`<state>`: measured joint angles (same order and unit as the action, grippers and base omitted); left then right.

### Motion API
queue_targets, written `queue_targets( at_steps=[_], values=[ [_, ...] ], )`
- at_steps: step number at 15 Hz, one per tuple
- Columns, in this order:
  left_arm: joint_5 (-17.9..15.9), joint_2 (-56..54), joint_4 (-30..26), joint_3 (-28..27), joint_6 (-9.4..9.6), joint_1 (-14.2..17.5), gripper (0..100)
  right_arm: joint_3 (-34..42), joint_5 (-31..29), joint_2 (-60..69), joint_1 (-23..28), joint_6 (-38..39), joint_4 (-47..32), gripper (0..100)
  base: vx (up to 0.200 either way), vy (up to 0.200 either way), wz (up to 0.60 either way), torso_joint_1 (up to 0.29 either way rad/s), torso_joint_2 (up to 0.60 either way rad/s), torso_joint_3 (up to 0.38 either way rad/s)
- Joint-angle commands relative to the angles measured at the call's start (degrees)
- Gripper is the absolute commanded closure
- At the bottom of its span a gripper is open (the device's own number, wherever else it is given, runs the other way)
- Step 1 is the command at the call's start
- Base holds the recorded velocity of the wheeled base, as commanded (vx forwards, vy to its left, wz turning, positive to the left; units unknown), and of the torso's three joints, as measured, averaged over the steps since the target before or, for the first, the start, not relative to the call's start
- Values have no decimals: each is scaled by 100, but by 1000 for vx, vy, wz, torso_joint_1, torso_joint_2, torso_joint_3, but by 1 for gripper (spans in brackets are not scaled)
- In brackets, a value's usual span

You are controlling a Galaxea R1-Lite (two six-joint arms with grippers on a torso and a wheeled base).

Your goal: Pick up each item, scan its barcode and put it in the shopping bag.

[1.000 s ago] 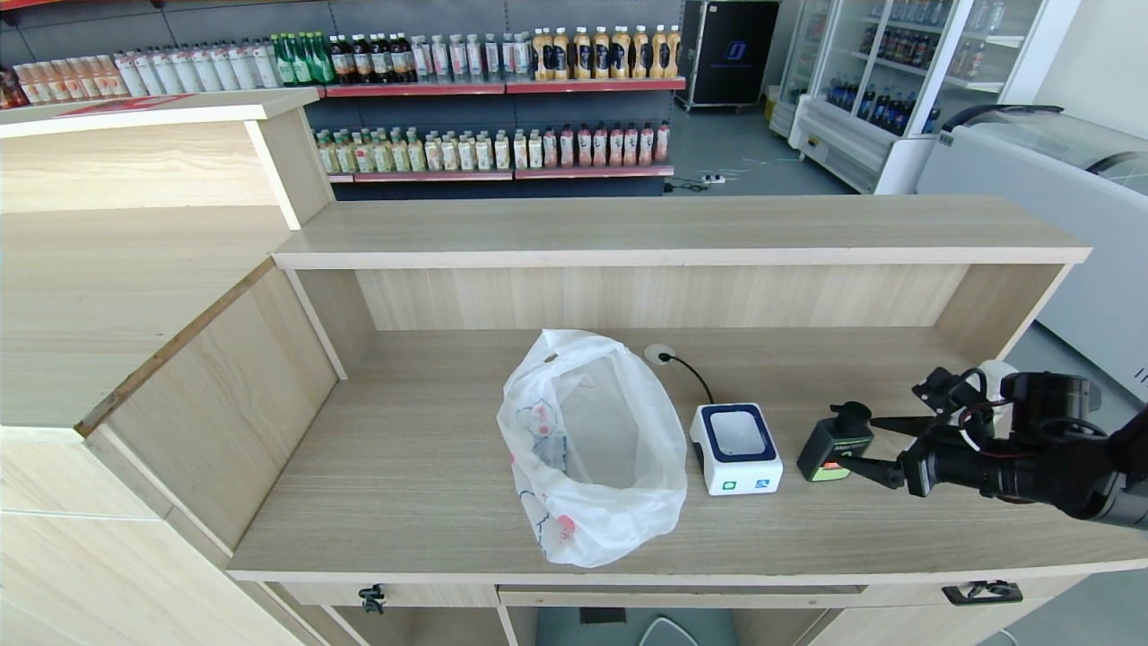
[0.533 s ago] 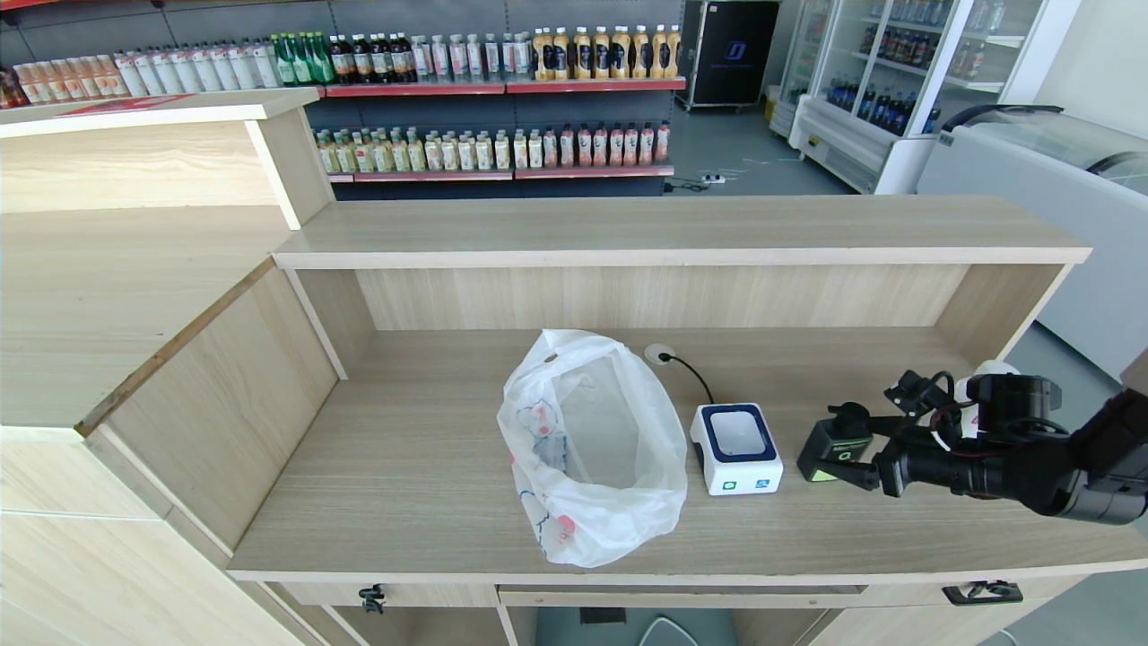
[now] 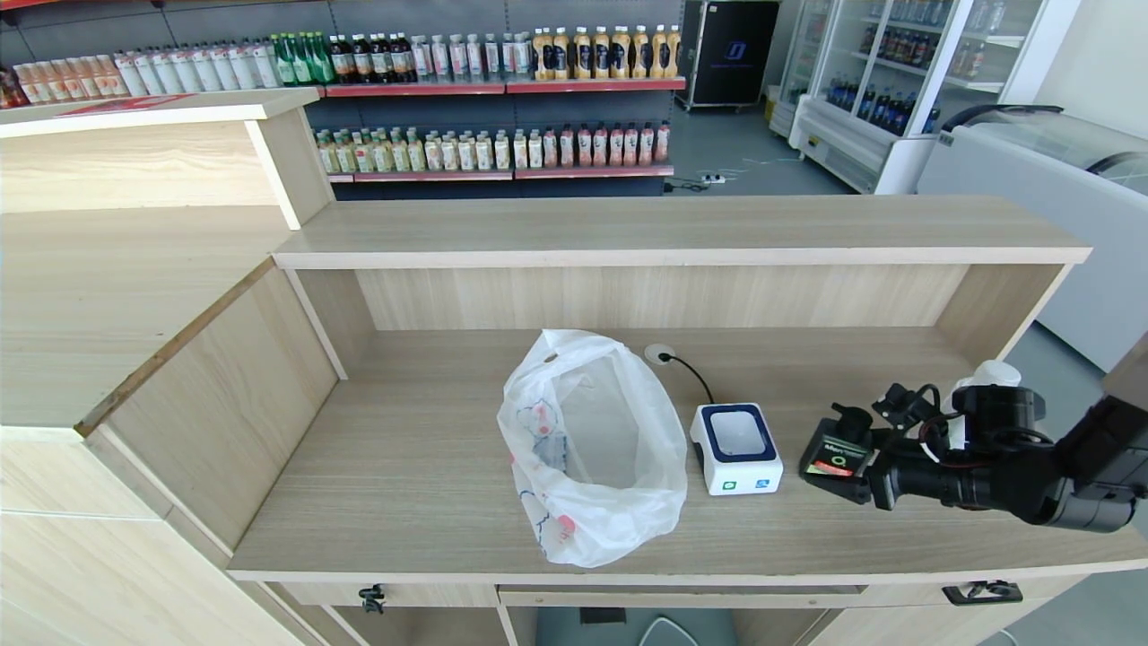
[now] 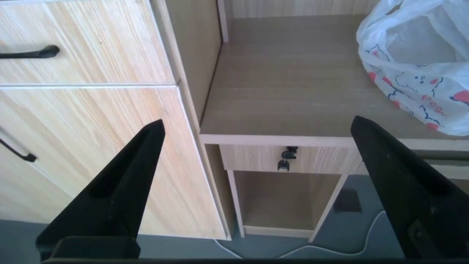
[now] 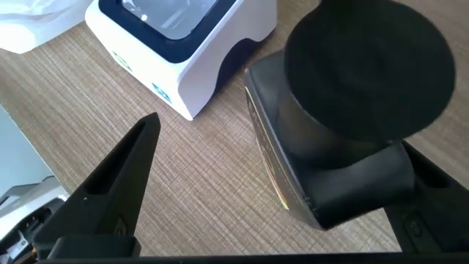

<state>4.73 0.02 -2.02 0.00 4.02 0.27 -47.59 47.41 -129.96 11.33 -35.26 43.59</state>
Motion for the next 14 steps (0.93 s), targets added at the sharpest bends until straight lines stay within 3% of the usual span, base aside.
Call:
queue_targets(
  at_steps=[1,11,12,14],
  values=[
    [2,-2,0,0,2,0,0,4,14,-20,-8,-8,0,0,0,0,0,0,0,0],
    [2,-2,0,0,2,8,0,-57,5,-134,-122,27,0,0,0,0,0,0,0,0],
    [2,-2,0,0,2,8,0,-75,-4,-134,-131,36,9,100,0,0,0,0,0,0],
    [2,-2,0,0,2,0,0,-101,-4,-134,-131,27,18,100,0,0,0,0,0,0]
  ],
)
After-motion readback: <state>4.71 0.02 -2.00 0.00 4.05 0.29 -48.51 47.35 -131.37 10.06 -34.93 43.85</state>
